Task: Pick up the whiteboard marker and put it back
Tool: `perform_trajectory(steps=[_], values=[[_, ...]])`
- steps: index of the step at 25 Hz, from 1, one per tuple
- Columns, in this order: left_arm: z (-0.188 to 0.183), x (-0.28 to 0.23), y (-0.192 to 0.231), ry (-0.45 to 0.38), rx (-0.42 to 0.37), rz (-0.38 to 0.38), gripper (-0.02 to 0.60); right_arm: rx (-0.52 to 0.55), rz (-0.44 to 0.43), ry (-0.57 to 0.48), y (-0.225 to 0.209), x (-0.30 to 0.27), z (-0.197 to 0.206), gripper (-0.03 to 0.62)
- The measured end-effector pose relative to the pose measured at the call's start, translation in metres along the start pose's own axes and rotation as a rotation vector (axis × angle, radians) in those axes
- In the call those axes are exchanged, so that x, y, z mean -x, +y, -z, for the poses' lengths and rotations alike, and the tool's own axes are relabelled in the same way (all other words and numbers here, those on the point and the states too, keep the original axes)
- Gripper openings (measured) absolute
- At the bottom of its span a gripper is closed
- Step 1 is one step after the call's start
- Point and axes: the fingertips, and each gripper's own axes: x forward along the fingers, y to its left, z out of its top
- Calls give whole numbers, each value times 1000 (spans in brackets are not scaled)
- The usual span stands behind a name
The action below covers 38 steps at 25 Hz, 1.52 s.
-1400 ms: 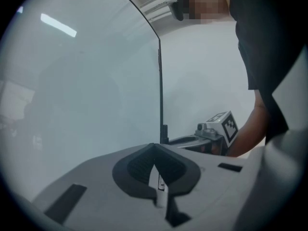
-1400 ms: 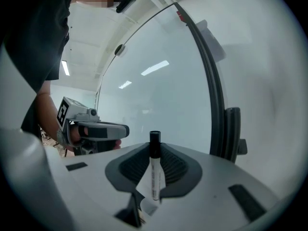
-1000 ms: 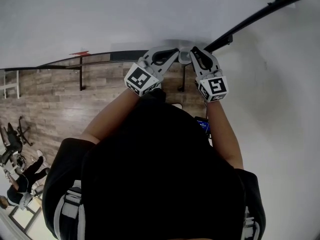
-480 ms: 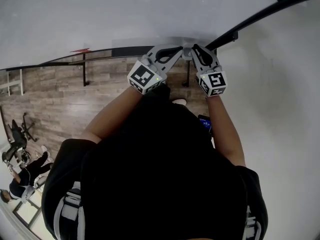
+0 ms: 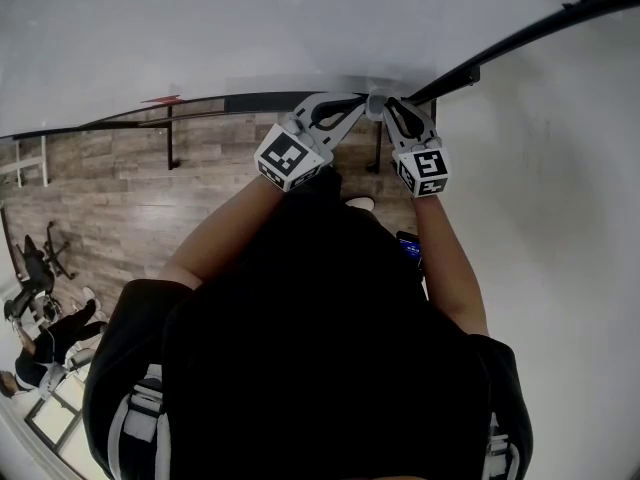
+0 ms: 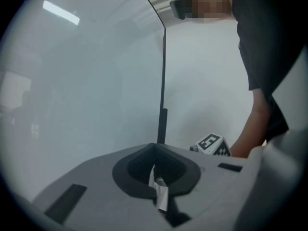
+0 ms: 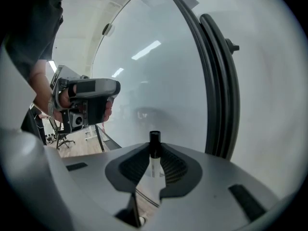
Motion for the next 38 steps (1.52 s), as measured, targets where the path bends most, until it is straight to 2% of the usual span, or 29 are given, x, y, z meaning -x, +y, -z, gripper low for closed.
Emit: perform_trajectory(steps=[8, 28, 33, 38], values=[[2, 1, -2, 0, 4, -2, 3, 34, -9, 24, 6, -2, 5, 67], [3, 13, 2, -3, 10, -35, 3, -3, -2, 23, 5, 11, 0, 81], [-2, 14, 1, -4, 4, -44, 3, -66, -44, 14, 9, 17, -14, 81], [-7, 13, -1, 0, 2, -34, 3, -86, -96, 14, 20, 25, -36, 74]])
